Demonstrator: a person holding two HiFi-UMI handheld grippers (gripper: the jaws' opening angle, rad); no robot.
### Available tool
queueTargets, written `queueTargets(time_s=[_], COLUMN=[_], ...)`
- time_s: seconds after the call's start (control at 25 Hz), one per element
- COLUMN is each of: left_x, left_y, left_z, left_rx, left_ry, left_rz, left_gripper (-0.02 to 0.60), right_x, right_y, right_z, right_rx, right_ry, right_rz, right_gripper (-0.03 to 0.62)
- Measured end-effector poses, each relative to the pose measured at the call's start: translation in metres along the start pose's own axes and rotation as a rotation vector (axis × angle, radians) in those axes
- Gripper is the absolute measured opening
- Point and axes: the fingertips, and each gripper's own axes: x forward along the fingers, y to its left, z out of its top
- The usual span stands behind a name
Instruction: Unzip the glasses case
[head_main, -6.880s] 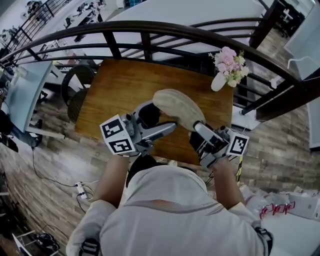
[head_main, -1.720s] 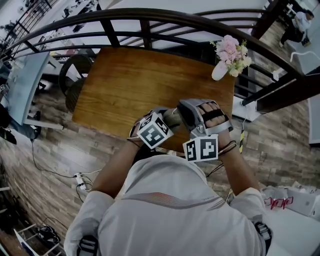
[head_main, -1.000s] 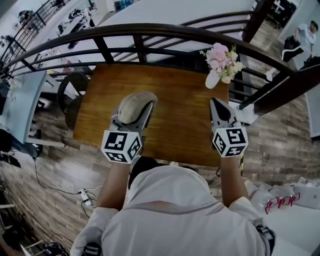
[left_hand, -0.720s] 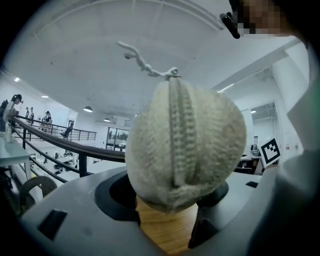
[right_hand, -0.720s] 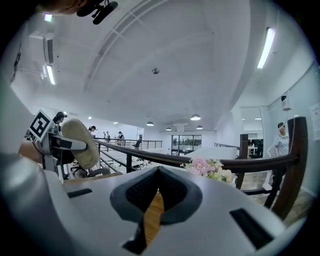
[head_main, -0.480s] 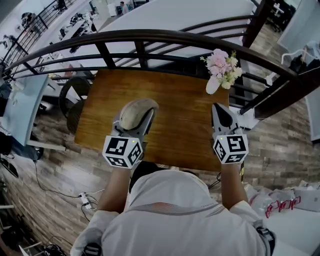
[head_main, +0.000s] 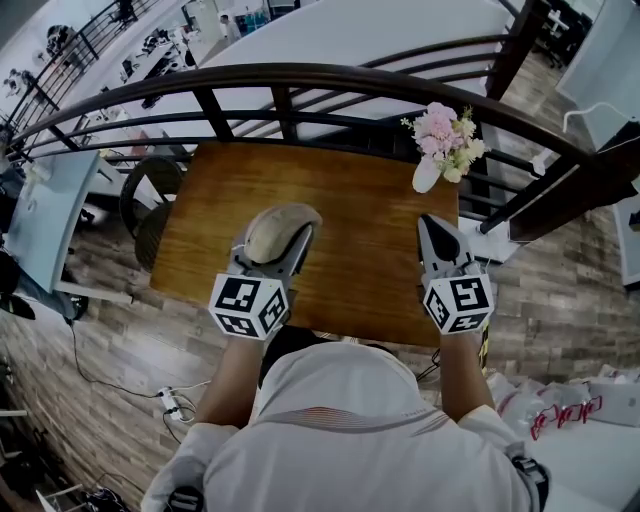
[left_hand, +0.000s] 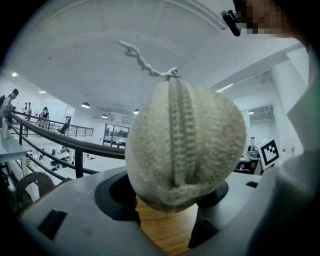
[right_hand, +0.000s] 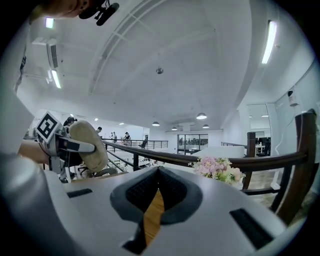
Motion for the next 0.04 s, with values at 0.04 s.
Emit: queueTargets(time_s=[0.04], left_x=[-0.0005], left_y=[-0.0004], left_z=[0.0000], left_rx=[-0.001], left_ry=[0.001], left_rz=[-0.001], left_gripper=[0.284], right_x=[-0.0003], right_y=[0.0012], right_z=[-0.0005], right_rx=[0.002], right_ry=[0.002], right_rz=[0.003], right_gripper=[0.049])
